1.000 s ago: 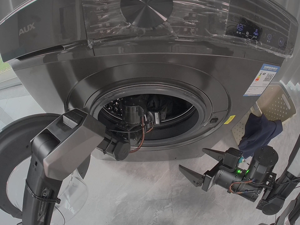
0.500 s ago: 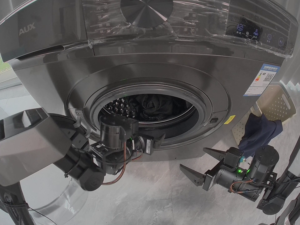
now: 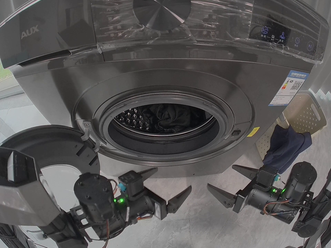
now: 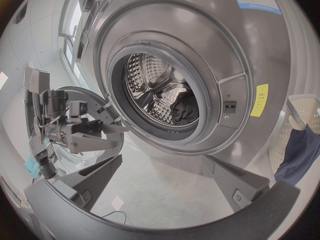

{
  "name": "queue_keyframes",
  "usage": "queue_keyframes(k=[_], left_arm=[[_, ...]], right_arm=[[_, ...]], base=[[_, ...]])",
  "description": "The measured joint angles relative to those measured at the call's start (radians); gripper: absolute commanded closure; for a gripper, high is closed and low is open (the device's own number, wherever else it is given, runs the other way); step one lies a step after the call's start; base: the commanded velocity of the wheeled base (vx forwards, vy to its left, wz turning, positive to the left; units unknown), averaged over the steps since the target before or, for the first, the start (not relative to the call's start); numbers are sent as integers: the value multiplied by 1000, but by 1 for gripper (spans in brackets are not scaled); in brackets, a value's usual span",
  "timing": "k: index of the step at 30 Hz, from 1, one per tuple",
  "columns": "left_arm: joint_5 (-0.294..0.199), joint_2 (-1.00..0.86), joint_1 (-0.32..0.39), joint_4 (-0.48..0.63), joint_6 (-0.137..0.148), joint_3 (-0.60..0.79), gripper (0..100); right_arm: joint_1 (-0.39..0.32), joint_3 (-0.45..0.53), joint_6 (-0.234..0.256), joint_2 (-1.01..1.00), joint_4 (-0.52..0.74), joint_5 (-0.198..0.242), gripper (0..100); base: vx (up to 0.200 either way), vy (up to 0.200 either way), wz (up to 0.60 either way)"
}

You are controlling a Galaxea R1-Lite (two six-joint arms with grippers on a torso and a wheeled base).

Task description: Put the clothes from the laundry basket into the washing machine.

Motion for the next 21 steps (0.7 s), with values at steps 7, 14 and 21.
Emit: queue_keyframes(k=[7,14,21], left_arm=[[-6,-105,-43,-43,-17,183,0],[30,-293,-51,-33,-9,283,0],[84,-530,-43,176,9,317,0]], right_arm=[[-13,66,-3,-119,14,-3,0],[-73,99,-3,-277,172,-7,0],[-166,103,-3,-527,538,-19,0]], base=[[0,0,0],[-200,0,0],[-200,0,0]])
